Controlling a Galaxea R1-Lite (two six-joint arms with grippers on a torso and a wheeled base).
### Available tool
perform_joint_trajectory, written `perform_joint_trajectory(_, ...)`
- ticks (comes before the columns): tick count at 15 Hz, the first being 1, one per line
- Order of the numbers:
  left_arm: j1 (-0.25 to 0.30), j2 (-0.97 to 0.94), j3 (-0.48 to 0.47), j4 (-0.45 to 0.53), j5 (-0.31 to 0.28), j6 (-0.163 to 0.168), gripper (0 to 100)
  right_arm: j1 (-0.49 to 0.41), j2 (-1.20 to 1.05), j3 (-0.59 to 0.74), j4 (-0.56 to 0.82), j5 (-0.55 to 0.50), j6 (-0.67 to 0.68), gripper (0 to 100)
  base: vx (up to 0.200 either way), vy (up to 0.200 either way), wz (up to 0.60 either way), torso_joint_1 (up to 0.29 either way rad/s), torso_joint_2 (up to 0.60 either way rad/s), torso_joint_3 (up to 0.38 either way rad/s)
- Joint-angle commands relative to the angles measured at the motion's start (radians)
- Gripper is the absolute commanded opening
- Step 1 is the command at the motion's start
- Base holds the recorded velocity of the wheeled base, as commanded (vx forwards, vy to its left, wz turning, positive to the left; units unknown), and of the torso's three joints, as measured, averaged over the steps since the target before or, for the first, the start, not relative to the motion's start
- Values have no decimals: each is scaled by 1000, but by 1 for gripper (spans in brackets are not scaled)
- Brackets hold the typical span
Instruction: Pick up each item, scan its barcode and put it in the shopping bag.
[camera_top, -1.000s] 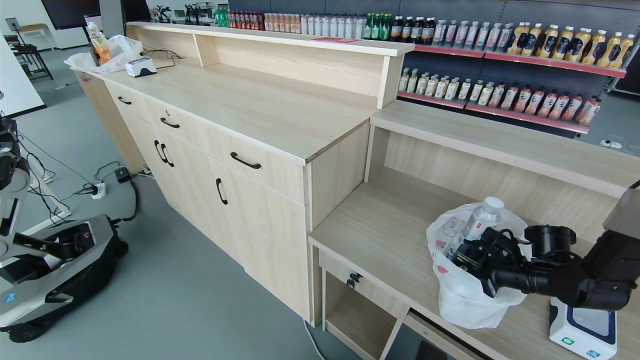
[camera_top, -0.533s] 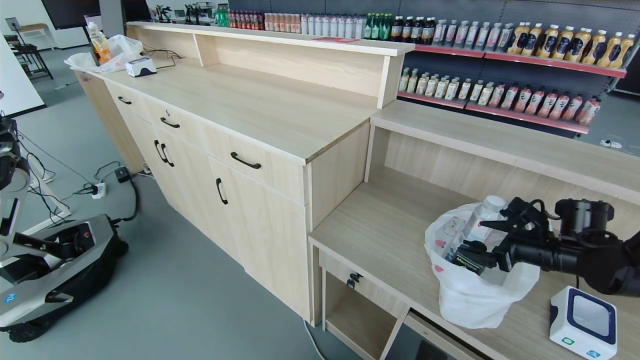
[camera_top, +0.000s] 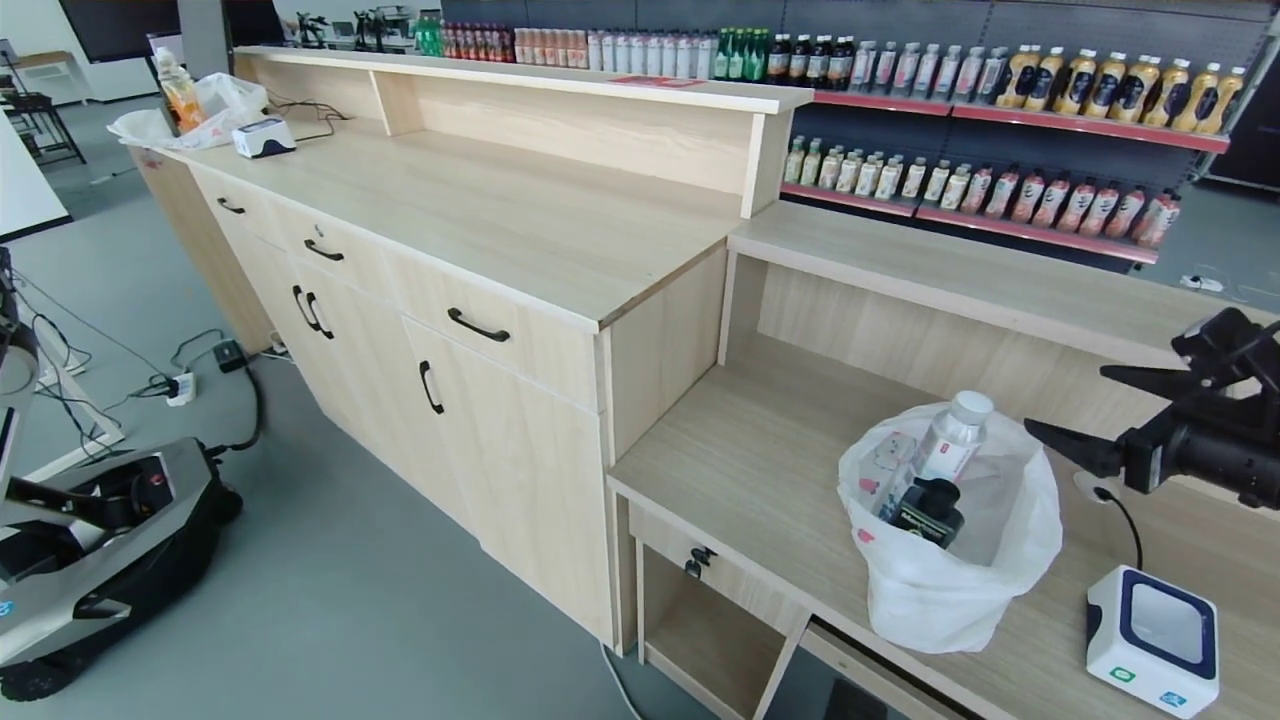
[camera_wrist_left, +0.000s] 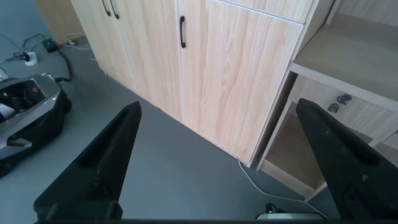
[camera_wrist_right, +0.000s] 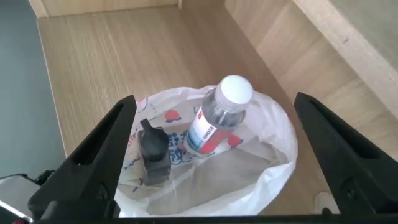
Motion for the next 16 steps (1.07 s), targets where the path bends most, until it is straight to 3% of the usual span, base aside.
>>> perform_joint_trajectory(1,0,0,0,0,0,0,100,-40,-194,-24,66,-56,70,100,0,0,-600,2,-7,12)
perform_joint_trajectory(6,0,0,0,0,0,0,100,-117,-415,-29,344,-165,123,100,0,0,-600,3,2,2)
perform_joint_trajectory(10,0,0,0,0,0,0,100,-115,-580,11,500,-286,182,100,0,0,-600,2,2,2)
perform_joint_trajectory(12,0,0,0,0,0,0,100,-46,-635,54,508,-406,232,100,0,0,-600,2,7,2)
perform_joint_trajectory(14,0,0,0,0,0,0,100,66,-732,119,505,-561,391,100,0,0,0,0,0,0)
perform_joint_trajectory(16,0,0,0,0,0,0,100,166,-861,232,508,-570,529,100,0,0,0,0,0,0)
